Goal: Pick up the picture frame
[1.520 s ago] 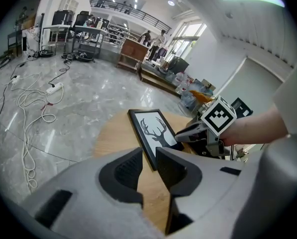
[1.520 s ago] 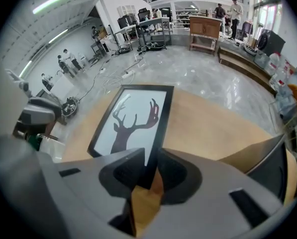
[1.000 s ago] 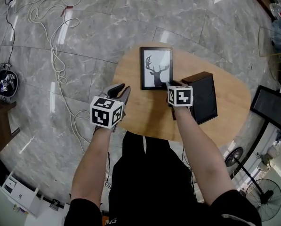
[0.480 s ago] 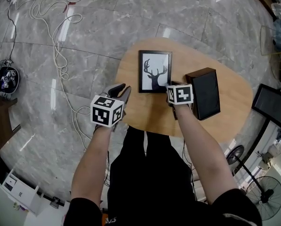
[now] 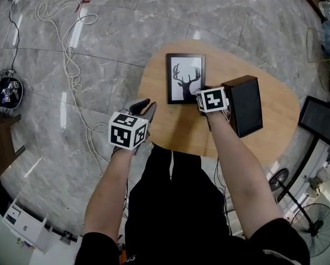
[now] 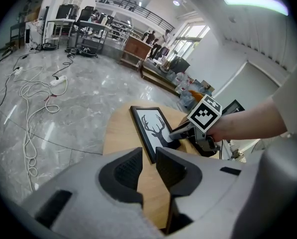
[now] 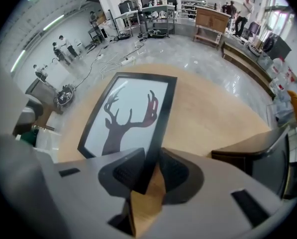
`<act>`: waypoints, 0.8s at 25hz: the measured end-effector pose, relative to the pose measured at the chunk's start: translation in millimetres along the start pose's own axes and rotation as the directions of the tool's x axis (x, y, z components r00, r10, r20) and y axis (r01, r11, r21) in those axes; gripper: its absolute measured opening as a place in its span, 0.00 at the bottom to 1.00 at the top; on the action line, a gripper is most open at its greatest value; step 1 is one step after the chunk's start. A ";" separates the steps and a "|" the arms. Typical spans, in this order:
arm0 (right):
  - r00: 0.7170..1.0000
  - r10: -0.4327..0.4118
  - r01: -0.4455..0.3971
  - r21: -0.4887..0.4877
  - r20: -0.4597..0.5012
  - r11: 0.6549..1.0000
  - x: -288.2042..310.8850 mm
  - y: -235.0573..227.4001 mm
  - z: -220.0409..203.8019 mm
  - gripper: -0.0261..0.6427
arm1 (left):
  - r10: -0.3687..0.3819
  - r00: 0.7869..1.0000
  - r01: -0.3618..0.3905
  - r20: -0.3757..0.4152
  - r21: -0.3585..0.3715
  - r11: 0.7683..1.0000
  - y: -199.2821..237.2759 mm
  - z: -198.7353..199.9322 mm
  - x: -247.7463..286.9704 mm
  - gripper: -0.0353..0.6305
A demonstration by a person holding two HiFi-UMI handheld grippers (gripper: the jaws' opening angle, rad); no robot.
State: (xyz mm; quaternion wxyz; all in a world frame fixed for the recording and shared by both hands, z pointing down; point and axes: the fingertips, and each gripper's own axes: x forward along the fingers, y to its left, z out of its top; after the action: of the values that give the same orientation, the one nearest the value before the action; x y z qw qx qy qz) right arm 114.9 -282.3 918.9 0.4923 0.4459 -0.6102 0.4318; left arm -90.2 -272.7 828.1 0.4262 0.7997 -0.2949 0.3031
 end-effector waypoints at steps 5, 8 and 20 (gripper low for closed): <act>0.999 0.005 -0.006 0.038 0.036 0.999 -0.2 -1.6 -1.8 0.18 | 0.002 1.000 -0.002 0.000 0.003 1.000 -2.5 -3.0 -8.4 0.19; 0.998 0.012 -0.017 0.086 0.057 0.996 -4.5 -1.9 -4.7 0.15 | 0.002 1.000 -0.002 0.010 0.009 1.000 -6.6 2.7 -15.8 0.19; 0.992 0.061 -0.073 0.104 0.113 0.992 -46.4 3.4 -9.7 0.14 | 0.000 1.000 0.000 0.020 -0.008 1.000 -28.1 7.5 -39.1 0.19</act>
State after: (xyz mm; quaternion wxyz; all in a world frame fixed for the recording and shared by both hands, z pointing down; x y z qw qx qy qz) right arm 119.2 -266.6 874.3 0.4183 0.4740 -0.6268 0.4555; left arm -93.1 -257.8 781.9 0.4263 0.8011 -0.3003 0.2937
